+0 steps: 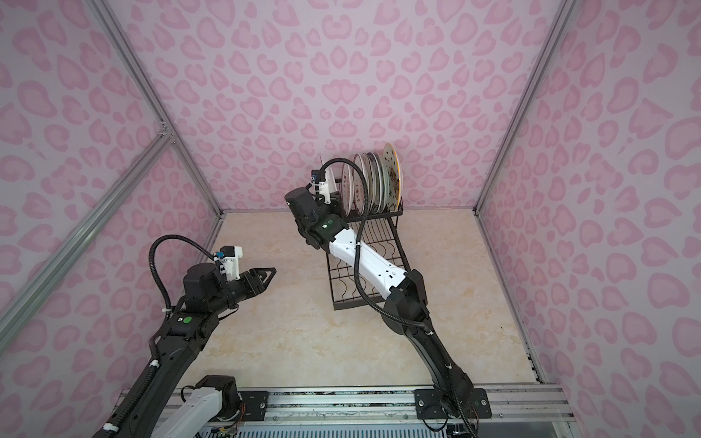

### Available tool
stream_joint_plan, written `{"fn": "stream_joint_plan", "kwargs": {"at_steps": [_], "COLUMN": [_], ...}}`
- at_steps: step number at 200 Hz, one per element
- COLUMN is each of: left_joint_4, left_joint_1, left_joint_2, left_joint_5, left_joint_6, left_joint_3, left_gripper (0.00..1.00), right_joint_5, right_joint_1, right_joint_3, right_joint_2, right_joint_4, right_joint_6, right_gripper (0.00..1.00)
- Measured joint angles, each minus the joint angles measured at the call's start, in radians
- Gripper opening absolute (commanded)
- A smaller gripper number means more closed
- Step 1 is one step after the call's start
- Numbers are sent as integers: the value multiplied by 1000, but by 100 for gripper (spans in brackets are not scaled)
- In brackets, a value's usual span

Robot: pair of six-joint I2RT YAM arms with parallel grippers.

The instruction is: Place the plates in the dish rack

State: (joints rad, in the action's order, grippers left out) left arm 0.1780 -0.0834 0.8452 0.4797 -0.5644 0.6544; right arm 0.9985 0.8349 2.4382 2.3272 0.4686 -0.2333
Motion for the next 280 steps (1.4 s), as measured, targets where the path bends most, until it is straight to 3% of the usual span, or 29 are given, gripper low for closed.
{"fn": "stream_joint_plan", "kwargs": {"at_steps": [114, 280], "left_joint_4": [6, 37], "left_joint_1": [0, 0], "left_joint_2": [-20, -32], "left_joint_5": [3, 7], "left_joint_6": [0, 1], "left_joint_3": [0, 15], "left_gripper": [52, 54], "right_joint_5": [3, -42], "right_joint_1": [7, 8], "right_joint_3": [0, -45], "right_joint_2": [-2, -42], "right_joint_4": [23, 37], "right_joint_6": [-25, -24], "right_gripper": [2, 32]}}
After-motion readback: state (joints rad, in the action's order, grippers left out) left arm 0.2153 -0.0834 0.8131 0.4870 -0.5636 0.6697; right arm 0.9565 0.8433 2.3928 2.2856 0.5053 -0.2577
